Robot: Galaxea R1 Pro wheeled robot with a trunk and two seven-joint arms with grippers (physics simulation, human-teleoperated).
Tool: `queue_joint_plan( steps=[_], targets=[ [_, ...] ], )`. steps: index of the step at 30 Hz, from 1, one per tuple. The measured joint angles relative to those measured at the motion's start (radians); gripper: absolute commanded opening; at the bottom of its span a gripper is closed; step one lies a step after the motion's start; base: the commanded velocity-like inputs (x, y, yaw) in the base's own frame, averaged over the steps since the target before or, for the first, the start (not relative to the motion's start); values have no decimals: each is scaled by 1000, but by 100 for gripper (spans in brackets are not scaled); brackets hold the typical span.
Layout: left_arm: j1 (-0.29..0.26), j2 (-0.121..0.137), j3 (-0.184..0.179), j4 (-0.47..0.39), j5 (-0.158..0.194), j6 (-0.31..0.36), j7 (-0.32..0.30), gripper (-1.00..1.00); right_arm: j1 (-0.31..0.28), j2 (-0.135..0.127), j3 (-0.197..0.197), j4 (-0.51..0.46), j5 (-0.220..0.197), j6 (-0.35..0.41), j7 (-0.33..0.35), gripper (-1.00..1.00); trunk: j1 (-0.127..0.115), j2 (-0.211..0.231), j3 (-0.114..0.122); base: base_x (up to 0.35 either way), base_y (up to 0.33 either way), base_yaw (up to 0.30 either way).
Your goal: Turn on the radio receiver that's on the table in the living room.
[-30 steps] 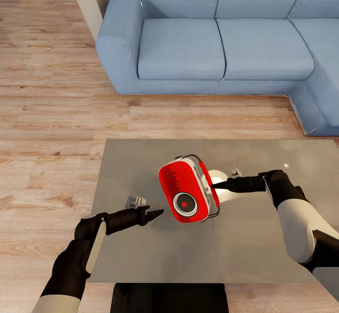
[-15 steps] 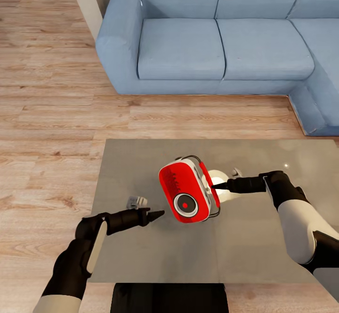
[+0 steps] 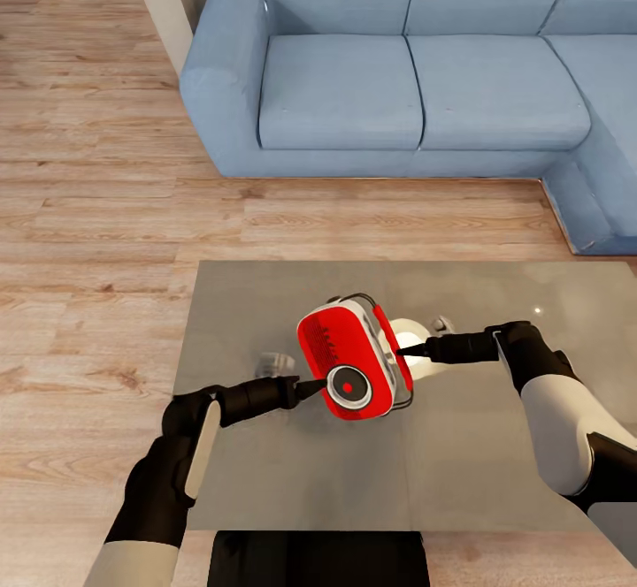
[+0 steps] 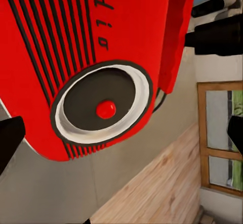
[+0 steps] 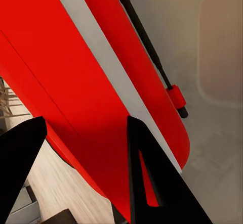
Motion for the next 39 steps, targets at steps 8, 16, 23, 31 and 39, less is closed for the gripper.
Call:
queue_joint_plan(
  steps=[8, 16, 23, 31, 39],
  targets=[
    [-12, -3, -2, -5, 2, 2, 12, -100, 0, 3, 0, 4, 1, -1, -3, -100, 0, 0, 0, 0, 0, 0],
    [-13, -3, -5, -3, 1, 1, 12, -100, 0, 3, 0, 5, 0, 0, -3, -100, 0, 0, 0, 0, 0, 0],
    [-13, -8, -49, 4, 5, 1, 28, -100, 0, 4, 1, 5, 0, -1, -3, -100, 0, 0, 0, 0, 0, 0],
    [-13, -9, -92, 49, 6, -2, 145, -100, 0, 6, 2, 5, -2, -1, -3, -100, 0, 0, 0, 0, 0, 0],
    [-14, -9, -93, 71, 7, -10, 149, -100, 0, 6, 1, 6, -1, -1, -3, -100, 0, 0, 0, 0, 0, 0]
  ],
)
